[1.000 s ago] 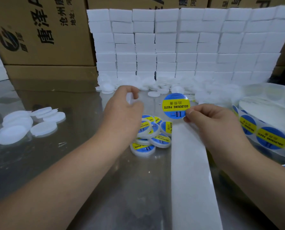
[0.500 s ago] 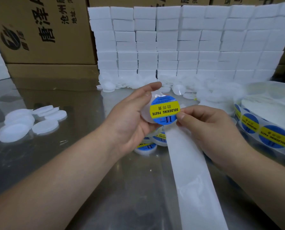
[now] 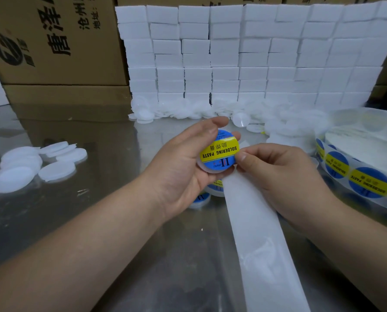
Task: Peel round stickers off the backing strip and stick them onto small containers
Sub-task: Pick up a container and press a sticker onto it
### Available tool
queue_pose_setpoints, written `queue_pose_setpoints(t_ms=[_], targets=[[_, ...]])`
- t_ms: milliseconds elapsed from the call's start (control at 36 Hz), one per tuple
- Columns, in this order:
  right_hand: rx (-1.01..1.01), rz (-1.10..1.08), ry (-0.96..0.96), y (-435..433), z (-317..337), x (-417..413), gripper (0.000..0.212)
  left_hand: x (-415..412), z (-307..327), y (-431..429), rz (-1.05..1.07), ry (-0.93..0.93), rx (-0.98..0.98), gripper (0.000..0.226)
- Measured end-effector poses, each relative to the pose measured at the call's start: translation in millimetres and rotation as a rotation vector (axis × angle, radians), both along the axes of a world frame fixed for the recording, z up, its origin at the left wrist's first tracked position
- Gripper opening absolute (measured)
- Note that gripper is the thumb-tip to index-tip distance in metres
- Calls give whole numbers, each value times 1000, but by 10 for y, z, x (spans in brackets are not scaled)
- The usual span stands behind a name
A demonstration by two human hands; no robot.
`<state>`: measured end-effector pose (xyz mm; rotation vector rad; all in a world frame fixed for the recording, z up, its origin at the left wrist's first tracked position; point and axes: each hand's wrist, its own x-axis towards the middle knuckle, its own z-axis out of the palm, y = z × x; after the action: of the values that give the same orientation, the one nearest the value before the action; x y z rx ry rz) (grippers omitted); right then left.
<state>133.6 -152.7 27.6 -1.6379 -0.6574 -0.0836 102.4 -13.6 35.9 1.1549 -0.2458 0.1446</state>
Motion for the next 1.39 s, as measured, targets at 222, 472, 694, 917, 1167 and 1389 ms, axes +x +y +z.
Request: queue_pose_setpoints(t_ms=[222, 472, 694, 917, 1167, 1389], targets=[[-16, -1, -17, 9, 4, 1, 31, -13, -5, -31, 36, -14, 6, 21], [-23, -19, -19, 8, -14, 17, 28, -24, 4, -71, 78, -7, 21, 20], [-50, -53, -27, 5, -34, 26, 23, -43, 4, -87, 123, -2, 68, 25], [-158, -215, -113, -14, -51, 73, 34, -169, -12, -173, 305, -252, 410, 33], [-93, -220, -98, -7, -40, 52, 48, -137, 34, -92, 513, -139, 388, 17], [-235, -119, -267, -2, -50, -11, 41, -133, -57, -127, 469, -149, 642, 14]])
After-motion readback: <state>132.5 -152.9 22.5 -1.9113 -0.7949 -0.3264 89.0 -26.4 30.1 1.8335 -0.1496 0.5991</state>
